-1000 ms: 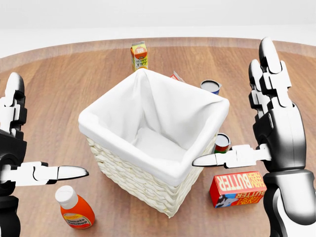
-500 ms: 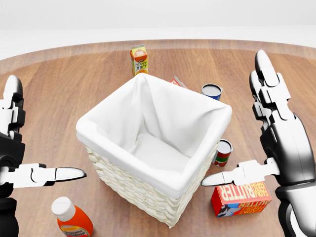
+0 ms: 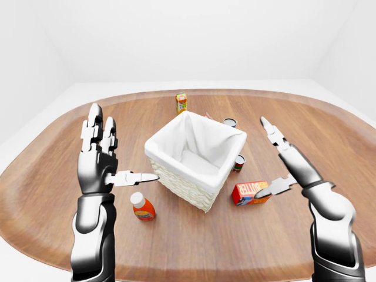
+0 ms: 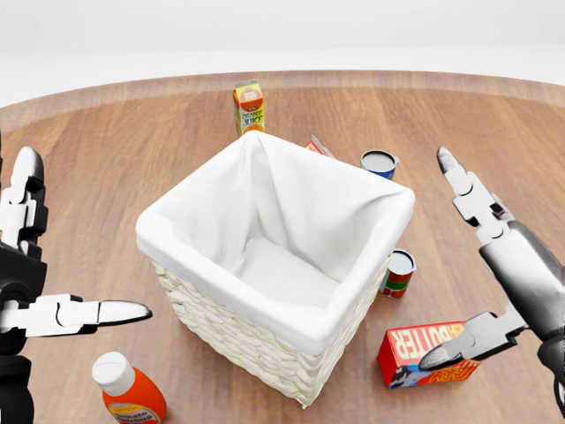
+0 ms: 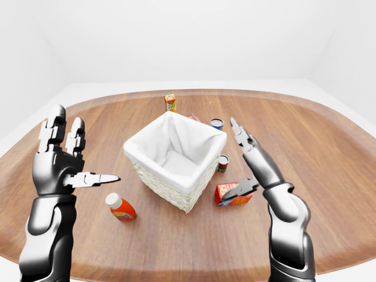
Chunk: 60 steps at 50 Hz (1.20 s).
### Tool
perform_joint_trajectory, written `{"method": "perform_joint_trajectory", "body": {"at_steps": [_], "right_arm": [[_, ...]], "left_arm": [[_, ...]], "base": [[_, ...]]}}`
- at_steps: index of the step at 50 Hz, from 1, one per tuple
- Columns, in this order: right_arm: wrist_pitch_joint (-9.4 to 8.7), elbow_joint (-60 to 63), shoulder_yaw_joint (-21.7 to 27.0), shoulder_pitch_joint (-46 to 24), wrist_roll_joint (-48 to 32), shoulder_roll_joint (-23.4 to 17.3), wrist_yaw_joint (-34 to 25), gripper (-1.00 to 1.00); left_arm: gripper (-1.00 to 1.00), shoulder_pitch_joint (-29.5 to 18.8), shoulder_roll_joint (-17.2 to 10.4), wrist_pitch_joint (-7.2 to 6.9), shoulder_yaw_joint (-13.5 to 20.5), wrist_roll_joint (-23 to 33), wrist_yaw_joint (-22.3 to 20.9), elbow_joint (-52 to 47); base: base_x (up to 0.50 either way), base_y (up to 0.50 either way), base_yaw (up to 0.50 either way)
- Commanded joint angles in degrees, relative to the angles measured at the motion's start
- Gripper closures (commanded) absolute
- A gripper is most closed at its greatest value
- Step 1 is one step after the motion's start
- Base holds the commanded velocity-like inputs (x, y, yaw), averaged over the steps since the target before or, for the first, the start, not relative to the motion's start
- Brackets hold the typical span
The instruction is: Pick up the butter and put it in the basket.
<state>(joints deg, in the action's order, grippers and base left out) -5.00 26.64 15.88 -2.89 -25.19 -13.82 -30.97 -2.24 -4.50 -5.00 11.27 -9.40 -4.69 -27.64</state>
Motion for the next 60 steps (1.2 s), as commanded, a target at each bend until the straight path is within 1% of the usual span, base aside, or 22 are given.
{"method": "perform_joint_trajectory", "body": {"at_steps": [1,3,6,11,21,23,29,32,35,45,48,52,54,60], "right_arm": [[0.0,-8.0,-0.7,-1.8,-14.0,-2.3,-4.4,-1.0],[0.0,-9.1,-1.3,-2.4,-17.4,-3.0,-5.3,-1.0],[0.0,-11.1,-1.8,-2.7,-21.9,-3.0,-4.9,-1.0],[0.0,-14.0,-2.9,-3.2,-28.7,-2.6,-6.1,-1.0],[0.0,-21.3,-5.4,-4.1,-42.0,-2.5,-5.4,-1.0],[0.0,-23.3,-5.6,-4.7,-44.3,-2.4,-4.7,-1.0],[0.0,-28.1,-6.2,-7.0,-48.2,-2.5,-3.7,-1.0],[0.0,-31.5,-6.5,-8.3,-49.0,-2.8,-2.0,-1.0],[0.0,-37.4,-7.3,-10.5,-49.3,-3.3,1.0,-1.0],[0.0,-44.1,-9.6,-13.5,-50.9,-3.5,4.4,-1.0],[0.0,-47.9,-10.5,-15.1,-51.2,-3.5,6.1,-1.0],[0.0,-55.4,-12.0,-17.4,-51.5,-3.5,10.0,-1.0],[0.0,-59.4,-12.3,-19.1,-50.7,-3.6,12.3,-1.0],[0.0,-68.7,-14.0,-23.2,-48.2,-4.1,16.7,-1.0]], "left_arm": [[-1.0,0.4,-0.1,0.0,0.6,-0.4,-0.2,0.2],[-1.0,0.6,-0.1,0.0,0.8,-0.6,-0.3,-0.1],[-1.0,0.6,-0.1,0.0,1.0,-0.6,-0.3,0.2],[-1.0,0.3,-0.3,0.0,1.1,-0.7,-0.2,1.0],[-1.0,0.5,-0.5,0.0,1.6,-1.0,-0.3,0.9],[-1.0,0.4,-0.5,0.0,1.5,-1.0,-0.3,1.3],[-1.0,0.3,-0.5,0.0,1.5,-0.9,-0.3,1.5],[-1.0,0.3,-0.6,0.0,1.5,-0.9,-0.3,1.6],[-1.0,0.1,-0.6,0.0,1.6,-1.0,-0.4,2.0],[-1.0,-0.2,-0.8,0.0,1.6,-1.2,-0.3,2.6],[-1.0,-0.2,-0.8,0.0,1.7,-1.2,-0.3,2.8],[-1.0,-0.1,-0.8,0.0,1.7,-1.3,-0.3,2.6],[-1.0,0.0,-0.8,0.0,1.8,-1.3,-0.3,2.4],[-1.0,-0.2,-0.9,0.0,1.8,-1.2,-0.3,2.8]], "base": [[0.0,0.0,0.0],[0.0,0.0,0.0],[0.0,0.0,0.0],[0.0,0.0,0.0],[0.0,0.0,0.0],[0.0,0.0,0.0],[0.0,0.0,0.0],[0.0,0.0,0.0],[0.0,0.0,0.0],[0.0,0.0,0.0],[0.0,0.0,0.0],[0.0,0.0,0.0],[0.0,0.0,0.0],[0.0,0.0,0.0]]}}
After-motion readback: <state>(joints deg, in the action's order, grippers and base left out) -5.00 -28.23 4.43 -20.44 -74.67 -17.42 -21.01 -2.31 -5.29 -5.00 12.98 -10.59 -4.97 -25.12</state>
